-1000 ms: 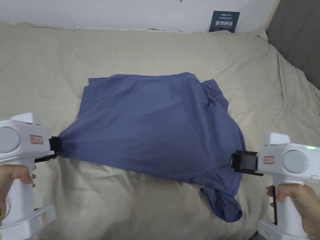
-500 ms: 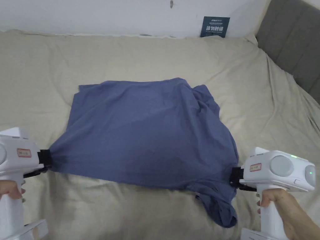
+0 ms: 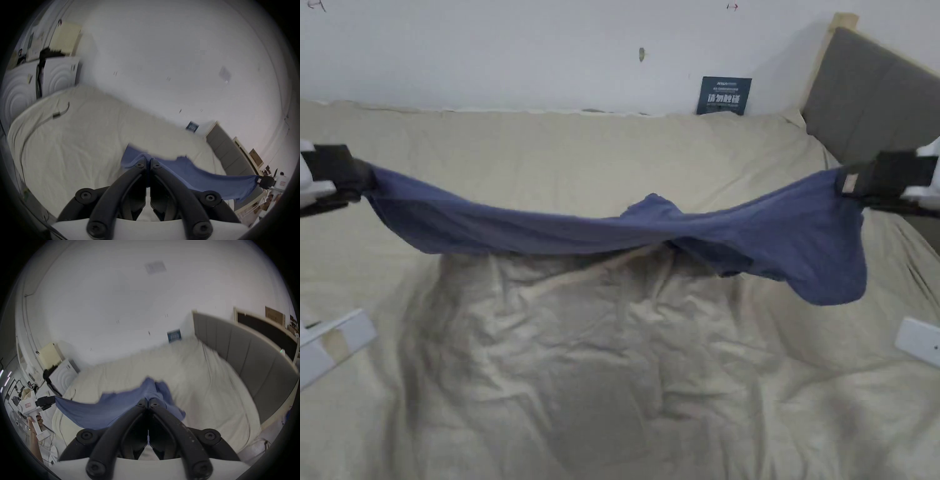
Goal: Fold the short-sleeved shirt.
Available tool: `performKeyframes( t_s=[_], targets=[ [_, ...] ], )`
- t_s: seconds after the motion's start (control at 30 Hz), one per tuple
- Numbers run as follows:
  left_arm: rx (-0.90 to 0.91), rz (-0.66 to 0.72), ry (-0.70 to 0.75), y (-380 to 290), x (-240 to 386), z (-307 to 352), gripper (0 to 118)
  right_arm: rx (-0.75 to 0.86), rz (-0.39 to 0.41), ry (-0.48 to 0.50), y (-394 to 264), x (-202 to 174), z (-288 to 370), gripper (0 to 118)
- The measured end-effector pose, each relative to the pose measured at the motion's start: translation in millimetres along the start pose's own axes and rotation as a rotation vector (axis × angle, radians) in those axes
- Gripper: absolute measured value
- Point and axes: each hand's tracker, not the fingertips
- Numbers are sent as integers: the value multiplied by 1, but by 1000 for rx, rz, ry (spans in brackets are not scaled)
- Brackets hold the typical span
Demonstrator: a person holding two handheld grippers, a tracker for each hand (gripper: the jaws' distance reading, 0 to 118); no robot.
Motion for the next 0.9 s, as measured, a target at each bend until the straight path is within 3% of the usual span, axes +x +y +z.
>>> performKeyframes(
  t_s=[0.17,0.3,0.47,0.67,0.9],
  targets=[
    [172,-41,-56,64,23,43,3,198,63,-8,60,-31,60,2],
    [286,-46,-55,108,37,72,3,235,69,11,107,-47,89,2],
    [340,-103,-27,158,65,87,3,302,98,-33,152,-64,100,2],
    [365,-165,42,205,109,76,3,372,156,-121,206,-90,97,2],
    [322,-245,105,257,144,19,3,352,133,-190,278,-98,59,2]
  ],
)
